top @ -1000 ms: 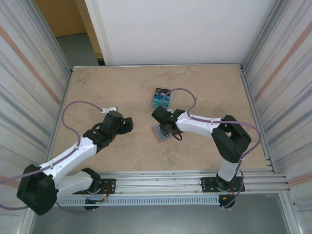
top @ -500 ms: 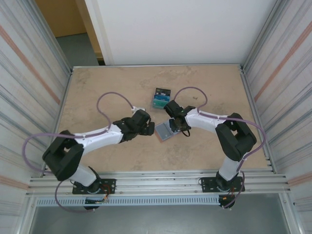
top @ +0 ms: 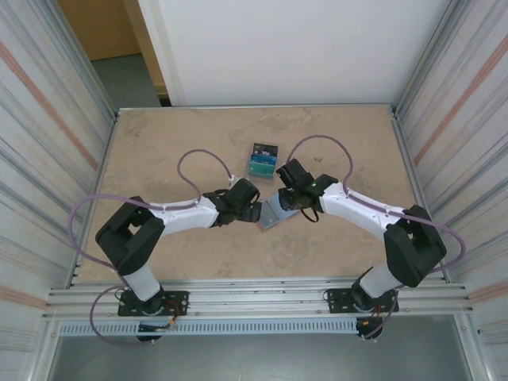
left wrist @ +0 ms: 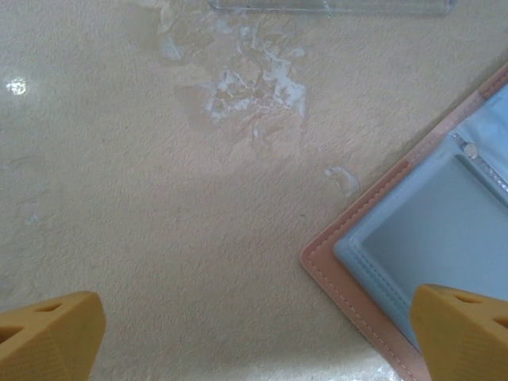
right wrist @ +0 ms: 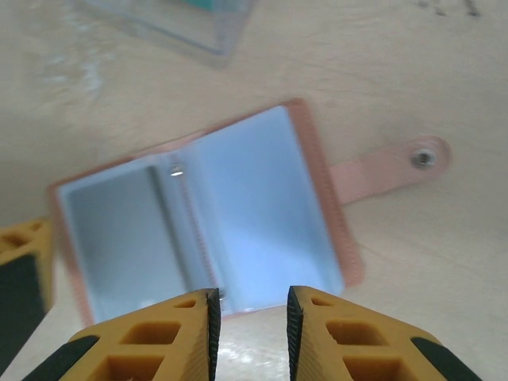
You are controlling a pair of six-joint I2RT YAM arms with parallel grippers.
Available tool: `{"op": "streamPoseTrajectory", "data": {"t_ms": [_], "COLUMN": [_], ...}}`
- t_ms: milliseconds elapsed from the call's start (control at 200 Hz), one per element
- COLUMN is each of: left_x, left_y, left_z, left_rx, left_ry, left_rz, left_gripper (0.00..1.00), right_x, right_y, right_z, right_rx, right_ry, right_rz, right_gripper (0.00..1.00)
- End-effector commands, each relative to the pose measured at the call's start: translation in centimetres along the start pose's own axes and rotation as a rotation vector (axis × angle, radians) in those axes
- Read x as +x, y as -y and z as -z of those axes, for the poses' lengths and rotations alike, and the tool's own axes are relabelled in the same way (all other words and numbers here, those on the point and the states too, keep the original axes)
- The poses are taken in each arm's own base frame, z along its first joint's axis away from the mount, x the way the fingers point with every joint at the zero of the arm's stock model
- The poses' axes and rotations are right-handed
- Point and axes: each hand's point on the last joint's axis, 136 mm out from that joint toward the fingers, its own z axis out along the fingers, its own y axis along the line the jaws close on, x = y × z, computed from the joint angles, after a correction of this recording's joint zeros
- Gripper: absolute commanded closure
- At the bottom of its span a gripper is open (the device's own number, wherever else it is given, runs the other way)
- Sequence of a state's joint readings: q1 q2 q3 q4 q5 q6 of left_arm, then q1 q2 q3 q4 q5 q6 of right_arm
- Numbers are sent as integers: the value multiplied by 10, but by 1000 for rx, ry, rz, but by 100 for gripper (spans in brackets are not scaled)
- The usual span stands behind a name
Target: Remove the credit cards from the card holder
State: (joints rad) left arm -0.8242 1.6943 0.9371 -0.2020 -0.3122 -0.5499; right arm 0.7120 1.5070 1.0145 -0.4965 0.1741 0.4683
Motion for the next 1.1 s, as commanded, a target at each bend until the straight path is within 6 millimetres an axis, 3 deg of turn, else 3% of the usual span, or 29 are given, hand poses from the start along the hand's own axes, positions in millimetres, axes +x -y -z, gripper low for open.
{"op": "streamPoseTrajectory", "data": {"t_ms": [0,296,556,937,1092], "left_x": [3,9,10,13,12], "left_y": [-16,-38,-47,-48,-48], "left_z": [1,3,8,6,7], "left_rx": [-11,-23,-35,-40,-41], "left_ry": [-4,-12,-4,-15,-13], "left_rz": [84,184,210,211,211], "left_gripper": [1,1,1,1,1], "right_x": [10,33,40,50,55], "right_y": [-35,-66,-62,-70,-64], "right_z": [0,-35,-52,-61,-69], "right_rx": [-80,-82,-57,-104,-86], "right_ry": [-1,-117,-162,-196,-222], "right_rz": [167,307,309,299,279], "right_gripper": [70,65,61,55,57]}}
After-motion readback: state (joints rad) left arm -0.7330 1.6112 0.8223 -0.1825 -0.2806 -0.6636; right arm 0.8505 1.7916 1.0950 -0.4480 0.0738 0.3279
